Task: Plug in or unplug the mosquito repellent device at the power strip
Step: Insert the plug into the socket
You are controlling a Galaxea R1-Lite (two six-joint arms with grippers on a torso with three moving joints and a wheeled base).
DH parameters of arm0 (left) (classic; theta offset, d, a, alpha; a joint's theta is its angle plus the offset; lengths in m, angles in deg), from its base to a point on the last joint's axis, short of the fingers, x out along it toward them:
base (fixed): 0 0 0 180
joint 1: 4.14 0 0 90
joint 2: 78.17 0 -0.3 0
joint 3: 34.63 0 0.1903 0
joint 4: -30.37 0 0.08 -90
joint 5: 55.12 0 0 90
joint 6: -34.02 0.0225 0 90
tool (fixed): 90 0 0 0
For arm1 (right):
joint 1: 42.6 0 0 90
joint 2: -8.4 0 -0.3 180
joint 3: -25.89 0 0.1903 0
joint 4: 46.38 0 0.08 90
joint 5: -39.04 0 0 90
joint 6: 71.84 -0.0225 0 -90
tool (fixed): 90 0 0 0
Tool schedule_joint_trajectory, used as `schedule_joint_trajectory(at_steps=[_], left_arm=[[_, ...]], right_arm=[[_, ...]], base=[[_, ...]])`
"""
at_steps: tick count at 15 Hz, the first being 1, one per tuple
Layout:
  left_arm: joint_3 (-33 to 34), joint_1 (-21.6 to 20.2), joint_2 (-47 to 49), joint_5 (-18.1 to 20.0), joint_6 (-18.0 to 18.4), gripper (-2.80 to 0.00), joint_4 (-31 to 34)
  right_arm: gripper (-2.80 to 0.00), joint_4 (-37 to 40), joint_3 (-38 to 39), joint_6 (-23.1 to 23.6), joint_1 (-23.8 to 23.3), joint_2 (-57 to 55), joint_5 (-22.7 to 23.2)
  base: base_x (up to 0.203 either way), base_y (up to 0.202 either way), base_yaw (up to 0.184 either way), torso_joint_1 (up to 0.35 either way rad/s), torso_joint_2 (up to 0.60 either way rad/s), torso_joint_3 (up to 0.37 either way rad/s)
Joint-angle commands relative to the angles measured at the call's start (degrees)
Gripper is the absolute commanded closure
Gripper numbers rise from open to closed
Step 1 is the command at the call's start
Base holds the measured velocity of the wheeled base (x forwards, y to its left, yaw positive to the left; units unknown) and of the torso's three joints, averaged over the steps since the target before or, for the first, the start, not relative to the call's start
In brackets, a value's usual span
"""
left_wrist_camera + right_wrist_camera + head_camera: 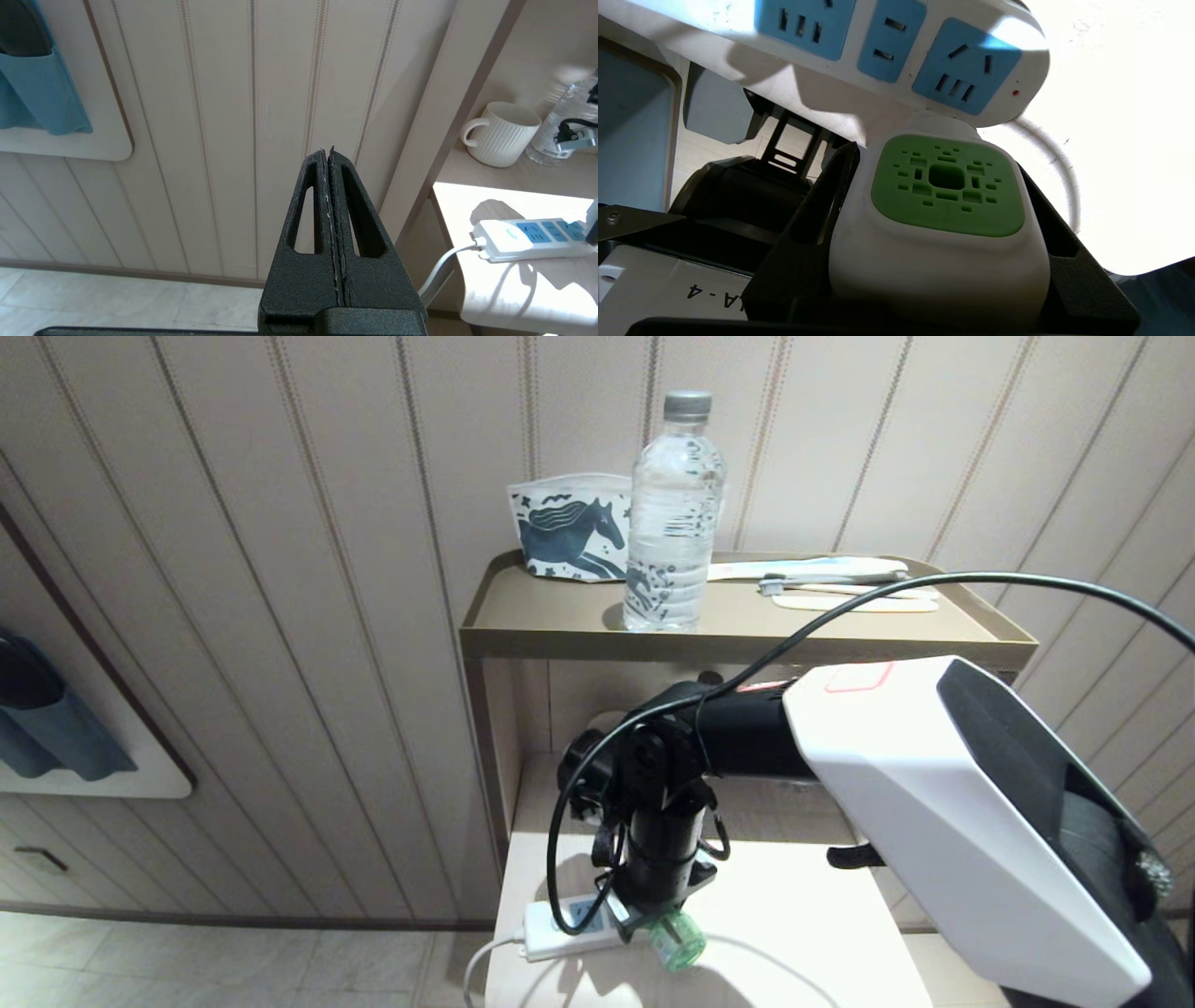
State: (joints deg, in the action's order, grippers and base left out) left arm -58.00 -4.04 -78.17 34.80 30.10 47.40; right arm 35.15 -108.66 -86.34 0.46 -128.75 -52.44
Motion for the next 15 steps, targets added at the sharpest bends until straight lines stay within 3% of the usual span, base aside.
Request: schedule_joint_trajectory(at_steps=[1,15], left_arm=[[0.00,-0.01,0.00,0.00,-0.04,0.00,-0.08],[0.00,-0.01,0.01,0.00,-0.04,0.00,-0.08]], right_arm=[[0.00,-0.03,-0.46,-0.01,-0.08,0.05,-0.18],[0.00,-3.23,-0.52,0.26,-2.01,-1.19,-0.09]], base=[[0.000,0.000,0.000,0.000,0.00,0.000],[0.000,0.000,0.000,0.000,0.00,0.000]])
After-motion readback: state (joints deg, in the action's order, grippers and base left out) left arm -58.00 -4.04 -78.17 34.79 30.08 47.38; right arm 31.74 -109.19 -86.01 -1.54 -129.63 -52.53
